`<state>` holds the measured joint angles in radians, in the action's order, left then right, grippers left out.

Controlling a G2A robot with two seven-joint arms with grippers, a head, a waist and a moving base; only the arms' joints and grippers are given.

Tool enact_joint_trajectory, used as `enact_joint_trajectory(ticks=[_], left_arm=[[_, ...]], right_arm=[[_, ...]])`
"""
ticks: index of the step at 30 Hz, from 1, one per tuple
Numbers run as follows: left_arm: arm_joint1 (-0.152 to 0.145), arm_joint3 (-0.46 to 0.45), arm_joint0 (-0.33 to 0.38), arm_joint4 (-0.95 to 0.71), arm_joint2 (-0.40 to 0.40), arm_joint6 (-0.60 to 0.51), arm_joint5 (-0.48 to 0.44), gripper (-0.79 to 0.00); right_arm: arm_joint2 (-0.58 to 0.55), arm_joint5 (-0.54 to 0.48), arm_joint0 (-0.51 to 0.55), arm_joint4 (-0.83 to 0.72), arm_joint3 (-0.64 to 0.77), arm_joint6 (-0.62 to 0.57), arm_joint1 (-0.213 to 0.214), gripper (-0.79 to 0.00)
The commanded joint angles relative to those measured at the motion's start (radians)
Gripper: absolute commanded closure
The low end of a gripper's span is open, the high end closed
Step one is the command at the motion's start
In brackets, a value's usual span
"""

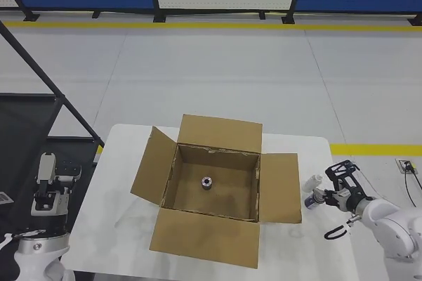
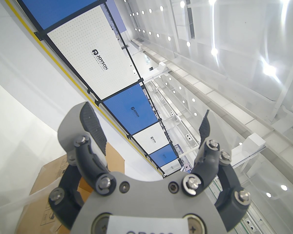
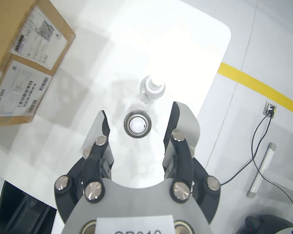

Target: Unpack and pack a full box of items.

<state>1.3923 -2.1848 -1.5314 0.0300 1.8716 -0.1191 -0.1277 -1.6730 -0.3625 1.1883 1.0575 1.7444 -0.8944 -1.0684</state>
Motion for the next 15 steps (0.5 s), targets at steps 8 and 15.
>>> enact_joint_trajectory(ticks=[8, 15], left_arm=[[0.0, 0.0, 0.0, 0.0, 0.0, 0.0, 0.0, -0.785], [0.0, 0.0, 0.0, 0.0, 0.0, 0.0, 0.0, -0.785]], right_arm=[[0.054, -0.029, 0.001, -0.043, 0.288, 0.087, 0.001, -0.736], [0.449, -0.119, -0.328, -0.02, 0.12, -0.047, -0.029, -0.767]])
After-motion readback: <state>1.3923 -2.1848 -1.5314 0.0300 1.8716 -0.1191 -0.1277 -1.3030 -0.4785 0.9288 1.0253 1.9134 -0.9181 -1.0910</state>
